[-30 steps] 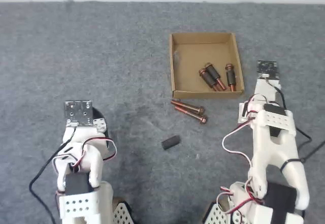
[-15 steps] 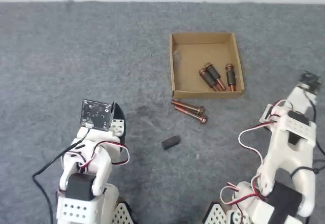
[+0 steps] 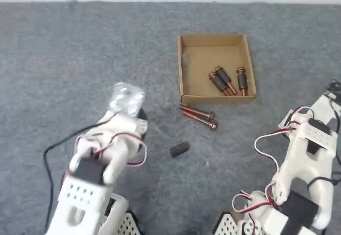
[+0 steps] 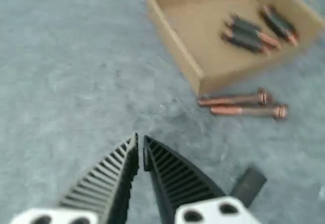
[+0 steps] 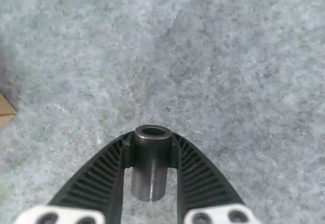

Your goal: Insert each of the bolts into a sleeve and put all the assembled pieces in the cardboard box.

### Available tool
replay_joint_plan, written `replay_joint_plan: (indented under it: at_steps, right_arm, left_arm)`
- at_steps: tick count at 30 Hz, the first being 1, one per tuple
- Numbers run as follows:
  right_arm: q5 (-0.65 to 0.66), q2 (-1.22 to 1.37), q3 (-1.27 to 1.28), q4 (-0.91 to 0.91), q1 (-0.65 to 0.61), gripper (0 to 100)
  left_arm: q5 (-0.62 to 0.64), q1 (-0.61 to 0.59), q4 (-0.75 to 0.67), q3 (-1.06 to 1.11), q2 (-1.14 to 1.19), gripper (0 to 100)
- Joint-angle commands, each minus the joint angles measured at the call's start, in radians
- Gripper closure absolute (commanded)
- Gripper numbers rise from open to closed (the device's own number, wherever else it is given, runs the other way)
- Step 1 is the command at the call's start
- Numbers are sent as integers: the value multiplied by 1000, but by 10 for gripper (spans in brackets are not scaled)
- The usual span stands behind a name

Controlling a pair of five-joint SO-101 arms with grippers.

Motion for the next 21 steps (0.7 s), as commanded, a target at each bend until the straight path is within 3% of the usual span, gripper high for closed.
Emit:
replay_joint_plan:
  at_steps: [1,6,11,15,21]
  right_arm:
    - [-9,-12,-69,-22,12,991]
    - [-9,-10,-69,-22,7,991]
    - [-9,-10,-69,-24,4,991]
    - [-9,-10,-69,-24,-7,991]
    - [-9,-10,-69,-24,-8,991]
  left_arm:
    - [-74,98,-21,-163,275,988]
    - [-153,184,-25,-254,499,987]
    - [-451,244,-25,-326,692,980]
    - [-655,305,-23,-332,798,907]
    - [-756,390,-29,-335,856,795]
